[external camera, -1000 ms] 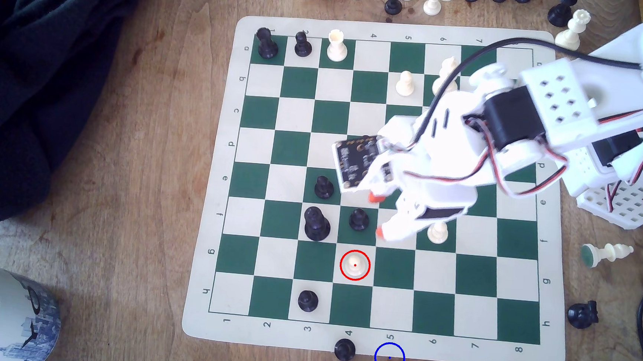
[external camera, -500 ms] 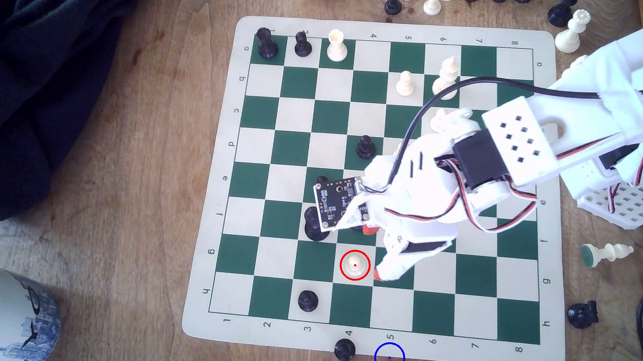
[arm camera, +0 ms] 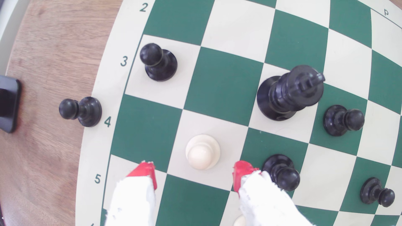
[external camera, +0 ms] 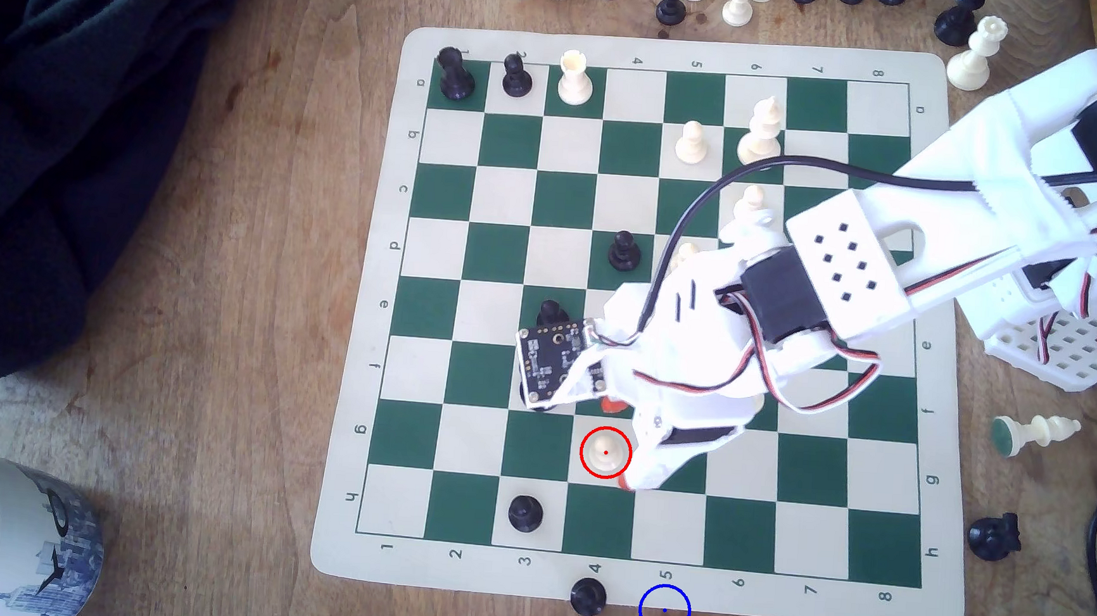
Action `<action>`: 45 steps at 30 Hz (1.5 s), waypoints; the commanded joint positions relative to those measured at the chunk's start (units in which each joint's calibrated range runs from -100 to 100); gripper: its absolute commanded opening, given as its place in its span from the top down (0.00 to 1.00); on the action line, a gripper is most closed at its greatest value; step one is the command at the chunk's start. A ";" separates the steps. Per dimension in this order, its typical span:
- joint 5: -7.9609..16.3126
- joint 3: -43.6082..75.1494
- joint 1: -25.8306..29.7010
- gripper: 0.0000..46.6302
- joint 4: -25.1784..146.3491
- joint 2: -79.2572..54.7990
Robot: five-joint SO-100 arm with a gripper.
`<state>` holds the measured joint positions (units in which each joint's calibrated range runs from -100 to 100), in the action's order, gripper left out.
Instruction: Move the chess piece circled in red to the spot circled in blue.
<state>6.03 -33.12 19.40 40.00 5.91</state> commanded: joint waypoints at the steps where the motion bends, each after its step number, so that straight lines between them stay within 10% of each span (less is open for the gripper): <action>1: 0.05 5.29 0.59 0.60 -0.93 0.04; 45: 0.00 7.92 1.14 0.71 -2.82 -5.57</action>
<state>6.08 -29.51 20.58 36.49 -0.71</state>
